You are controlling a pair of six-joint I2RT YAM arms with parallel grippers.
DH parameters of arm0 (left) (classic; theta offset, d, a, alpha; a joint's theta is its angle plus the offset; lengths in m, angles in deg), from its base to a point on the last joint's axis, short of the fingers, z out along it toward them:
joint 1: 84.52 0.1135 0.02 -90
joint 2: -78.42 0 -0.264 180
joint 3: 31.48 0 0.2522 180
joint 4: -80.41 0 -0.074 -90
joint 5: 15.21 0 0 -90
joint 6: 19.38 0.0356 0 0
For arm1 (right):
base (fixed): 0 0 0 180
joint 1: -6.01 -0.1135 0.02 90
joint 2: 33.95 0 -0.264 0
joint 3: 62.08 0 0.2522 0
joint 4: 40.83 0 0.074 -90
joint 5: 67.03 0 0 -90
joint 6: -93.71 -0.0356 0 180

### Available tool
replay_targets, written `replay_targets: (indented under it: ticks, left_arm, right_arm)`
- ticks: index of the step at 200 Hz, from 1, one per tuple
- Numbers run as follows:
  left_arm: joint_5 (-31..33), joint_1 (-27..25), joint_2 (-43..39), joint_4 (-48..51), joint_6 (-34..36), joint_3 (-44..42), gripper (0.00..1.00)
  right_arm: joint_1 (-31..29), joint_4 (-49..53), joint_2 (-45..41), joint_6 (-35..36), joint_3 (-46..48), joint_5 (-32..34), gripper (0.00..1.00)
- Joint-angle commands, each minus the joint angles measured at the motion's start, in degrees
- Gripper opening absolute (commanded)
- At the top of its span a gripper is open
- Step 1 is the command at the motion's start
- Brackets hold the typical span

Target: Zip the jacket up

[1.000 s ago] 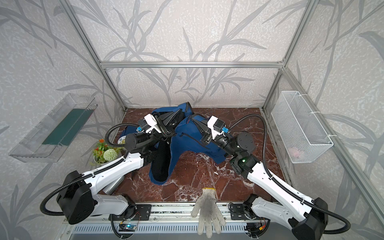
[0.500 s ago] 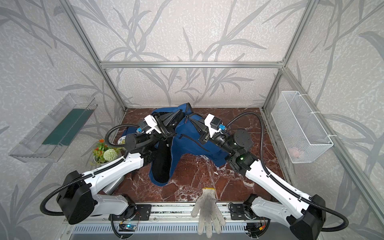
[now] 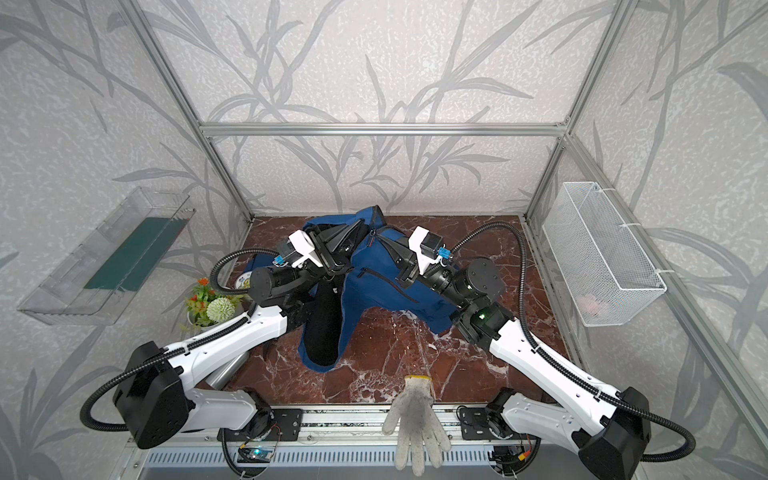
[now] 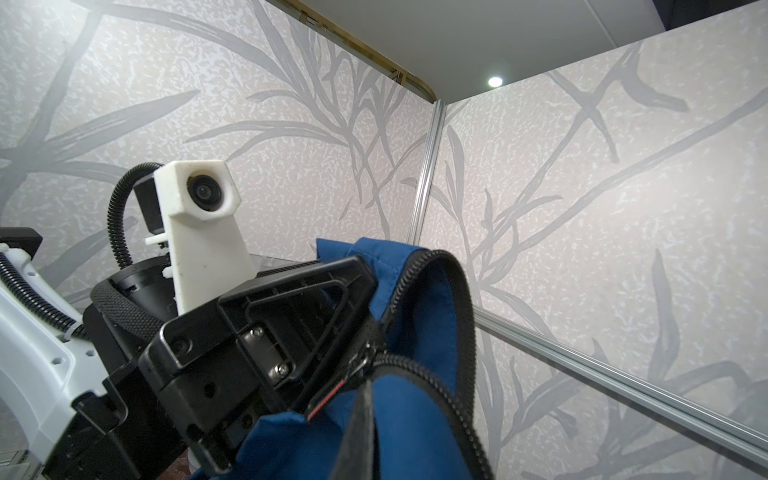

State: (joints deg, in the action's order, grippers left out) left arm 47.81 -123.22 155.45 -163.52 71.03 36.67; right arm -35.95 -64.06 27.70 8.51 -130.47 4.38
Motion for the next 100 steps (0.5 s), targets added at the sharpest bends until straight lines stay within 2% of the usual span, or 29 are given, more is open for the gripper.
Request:
replay_targets:
  ticks: [1,100]
  left_arm:
    - [-0.88,-0.51,-0.68,-3.45,1.27,0.89,0.00]
    - [-0.44,-0.74,-1.10,-3.49,1.62,-0.05,0.00]
  right_arm:
    - [0.03,-3.95,0.13,-0.47,-2.91,-0.68,0.00]
    - [0.03,-4.94,0.67,-0.78,-3.29,-0.93,0.00]
